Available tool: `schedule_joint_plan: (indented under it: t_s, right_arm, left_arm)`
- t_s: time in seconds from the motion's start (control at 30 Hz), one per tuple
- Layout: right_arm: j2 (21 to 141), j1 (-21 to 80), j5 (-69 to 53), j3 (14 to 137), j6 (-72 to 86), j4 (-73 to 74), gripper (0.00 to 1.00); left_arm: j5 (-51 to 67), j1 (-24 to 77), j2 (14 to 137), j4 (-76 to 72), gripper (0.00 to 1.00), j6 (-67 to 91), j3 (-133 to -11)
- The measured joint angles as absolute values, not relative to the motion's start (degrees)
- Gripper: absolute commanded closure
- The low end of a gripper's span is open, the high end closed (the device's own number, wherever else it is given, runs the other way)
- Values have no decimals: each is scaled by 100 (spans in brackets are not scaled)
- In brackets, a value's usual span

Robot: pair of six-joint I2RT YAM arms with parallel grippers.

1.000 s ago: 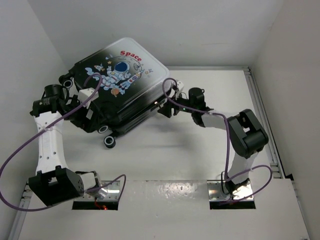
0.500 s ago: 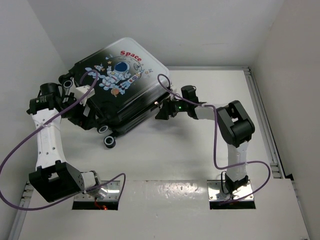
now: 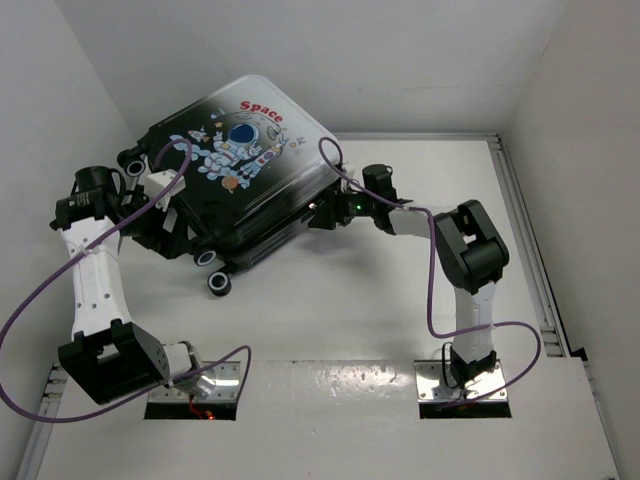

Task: Pack the luggage

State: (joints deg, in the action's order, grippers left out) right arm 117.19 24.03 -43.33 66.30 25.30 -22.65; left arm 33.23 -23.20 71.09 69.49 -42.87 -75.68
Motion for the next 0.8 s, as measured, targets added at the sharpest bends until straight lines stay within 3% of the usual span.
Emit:
schedule_joint_plan:
  t_s: [0.17, 0.3, 0.33, 0.43, 0.8]
  right_arm:
    - [11719, 2403, -4252, 6711, 2591, -2370, 55]
    - [11721, 2408, -4195, 6755, 2648, -2394, 74]
    - [11721, 2408, -4189, 6764, 2668, -2397, 85]
    - [11721, 2414, -4169, 6777, 2700, -2429, 100]
    - [11721, 2484, -3854, 6775, 2641, -2532, 100]
  left_arm:
    - [3323, -2399, 7109, 6919, 0, -4340, -7542]
    - [3315, -2530, 7107, 6925, 0, -4451, -7446]
    - [3306, -2561, 7107, 6934, 0, -4484, -7413]
    - [3262, -2633, 7107, 6978, 0, -4571, -7365]
    - [3168, -2554, 6820, 7336, 0, -4908, -7365]
